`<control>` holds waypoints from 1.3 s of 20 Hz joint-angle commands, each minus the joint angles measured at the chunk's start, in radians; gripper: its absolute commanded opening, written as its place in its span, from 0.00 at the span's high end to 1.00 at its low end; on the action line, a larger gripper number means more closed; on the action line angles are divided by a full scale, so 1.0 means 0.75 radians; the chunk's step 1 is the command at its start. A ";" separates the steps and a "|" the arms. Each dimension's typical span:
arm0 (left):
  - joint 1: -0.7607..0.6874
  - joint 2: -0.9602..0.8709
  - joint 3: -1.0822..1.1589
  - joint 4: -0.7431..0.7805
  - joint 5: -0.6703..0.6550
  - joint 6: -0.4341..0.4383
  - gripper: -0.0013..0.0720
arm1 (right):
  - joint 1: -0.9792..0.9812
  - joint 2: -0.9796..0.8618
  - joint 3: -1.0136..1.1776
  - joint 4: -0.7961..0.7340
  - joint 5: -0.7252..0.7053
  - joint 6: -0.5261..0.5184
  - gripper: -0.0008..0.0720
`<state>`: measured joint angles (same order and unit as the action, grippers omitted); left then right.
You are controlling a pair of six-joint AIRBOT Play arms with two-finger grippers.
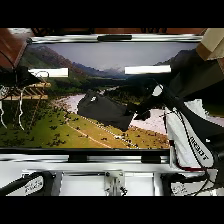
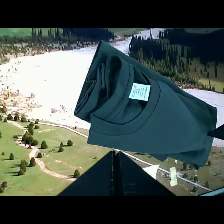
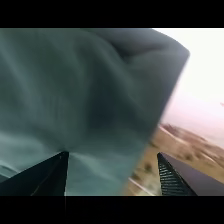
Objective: Fold the shirts.
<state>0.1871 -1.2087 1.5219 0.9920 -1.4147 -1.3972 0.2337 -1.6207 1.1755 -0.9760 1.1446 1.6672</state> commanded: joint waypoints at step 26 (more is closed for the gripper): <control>-0.001 0.002 0.000 -0.002 0.055 0.027 0.93 | -1.029 0.634 0.567 -0.481 0.743 0.054 0.88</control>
<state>0.1871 -1.2087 1.5219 0.9913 -1.3712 -1.3914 -0.4286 -1.1908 1.5837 -1.1542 1.5372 1.7023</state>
